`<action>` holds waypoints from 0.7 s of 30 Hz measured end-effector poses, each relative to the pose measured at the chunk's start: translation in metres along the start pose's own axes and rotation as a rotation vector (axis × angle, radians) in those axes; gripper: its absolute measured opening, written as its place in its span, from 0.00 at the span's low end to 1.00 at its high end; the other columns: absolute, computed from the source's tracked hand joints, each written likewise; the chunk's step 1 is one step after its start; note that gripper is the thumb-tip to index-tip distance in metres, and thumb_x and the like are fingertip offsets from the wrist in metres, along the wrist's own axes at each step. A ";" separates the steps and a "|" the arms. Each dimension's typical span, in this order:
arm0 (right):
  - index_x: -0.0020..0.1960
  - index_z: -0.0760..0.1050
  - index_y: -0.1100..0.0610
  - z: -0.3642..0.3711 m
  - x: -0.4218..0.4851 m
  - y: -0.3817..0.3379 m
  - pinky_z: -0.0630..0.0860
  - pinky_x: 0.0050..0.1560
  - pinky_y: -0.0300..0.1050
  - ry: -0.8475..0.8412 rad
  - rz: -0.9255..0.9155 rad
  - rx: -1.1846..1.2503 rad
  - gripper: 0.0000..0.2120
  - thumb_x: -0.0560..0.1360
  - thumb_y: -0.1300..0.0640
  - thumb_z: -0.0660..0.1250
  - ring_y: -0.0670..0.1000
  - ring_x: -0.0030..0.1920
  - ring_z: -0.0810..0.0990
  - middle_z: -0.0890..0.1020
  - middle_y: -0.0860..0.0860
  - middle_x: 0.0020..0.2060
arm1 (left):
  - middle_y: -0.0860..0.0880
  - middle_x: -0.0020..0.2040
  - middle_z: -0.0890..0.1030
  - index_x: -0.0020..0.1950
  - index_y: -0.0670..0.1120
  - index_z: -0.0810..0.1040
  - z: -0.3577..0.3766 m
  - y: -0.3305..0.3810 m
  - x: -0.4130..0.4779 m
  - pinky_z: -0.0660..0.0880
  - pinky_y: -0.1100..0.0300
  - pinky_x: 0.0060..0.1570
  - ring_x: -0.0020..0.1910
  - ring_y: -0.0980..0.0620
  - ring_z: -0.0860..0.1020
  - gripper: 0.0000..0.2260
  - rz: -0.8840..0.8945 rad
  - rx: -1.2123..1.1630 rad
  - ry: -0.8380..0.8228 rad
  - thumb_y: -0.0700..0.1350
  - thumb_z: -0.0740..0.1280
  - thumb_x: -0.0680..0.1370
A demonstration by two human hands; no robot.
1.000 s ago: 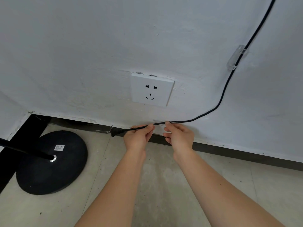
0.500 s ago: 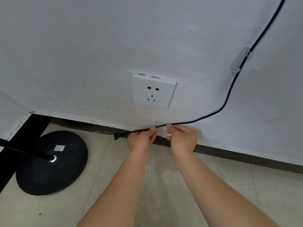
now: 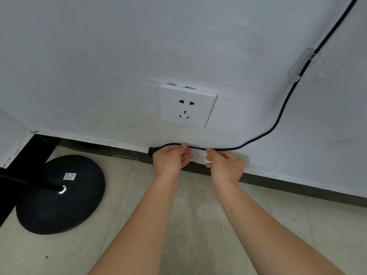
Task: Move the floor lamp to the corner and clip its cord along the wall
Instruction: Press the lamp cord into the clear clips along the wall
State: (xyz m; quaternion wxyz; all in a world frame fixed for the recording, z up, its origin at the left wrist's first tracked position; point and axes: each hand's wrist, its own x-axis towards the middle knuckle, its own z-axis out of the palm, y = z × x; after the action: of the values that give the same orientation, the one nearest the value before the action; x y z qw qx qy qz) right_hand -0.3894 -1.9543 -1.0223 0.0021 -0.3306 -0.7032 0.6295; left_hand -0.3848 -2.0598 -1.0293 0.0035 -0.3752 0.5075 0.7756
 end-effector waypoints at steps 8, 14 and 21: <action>0.29 0.74 0.59 0.000 0.002 -0.001 0.73 0.38 0.45 0.054 0.035 0.029 0.10 0.68 0.59 0.69 0.57 0.34 0.78 0.78 0.52 0.26 | 0.45 0.45 0.84 0.45 0.42 0.80 -0.001 -0.001 -0.001 0.80 0.55 0.43 0.40 0.48 0.83 0.10 0.005 0.236 -0.095 0.47 0.63 0.78; 0.34 0.72 0.59 0.000 -0.004 -0.002 0.73 0.39 0.49 0.006 0.083 0.032 0.10 0.71 0.55 0.67 0.55 0.33 0.76 0.76 0.52 0.29 | 0.45 0.47 0.85 0.50 0.42 0.81 -0.001 0.000 -0.003 0.79 0.54 0.46 0.43 0.48 0.83 0.14 -0.082 0.236 -0.154 0.50 0.60 0.79; 0.38 0.75 0.60 0.001 -0.007 -0.003 0.77 0.45 0.53 -0.041 0.094 0.008 0.09 0.71 0.54 0.67 0.55 0.33 0.77 0.77 0.53 0.31 | 0.46 0.45 0.85 0.46 0.43 0.82 -0.001 0.001 -0.003 0.79 0.55 0.44 0.41 0.48 0.83 0.16 -0.119 0.252 -0.165 0.53 0.60 0.78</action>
State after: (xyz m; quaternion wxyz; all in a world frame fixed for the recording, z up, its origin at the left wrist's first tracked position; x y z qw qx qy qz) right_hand -0.3855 -1.9589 -1.0170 -0.0404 -0.3501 -0.6845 0.6382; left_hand -0.3818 -2.0599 -1.0271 0.1380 -0.3361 0.5758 0.7324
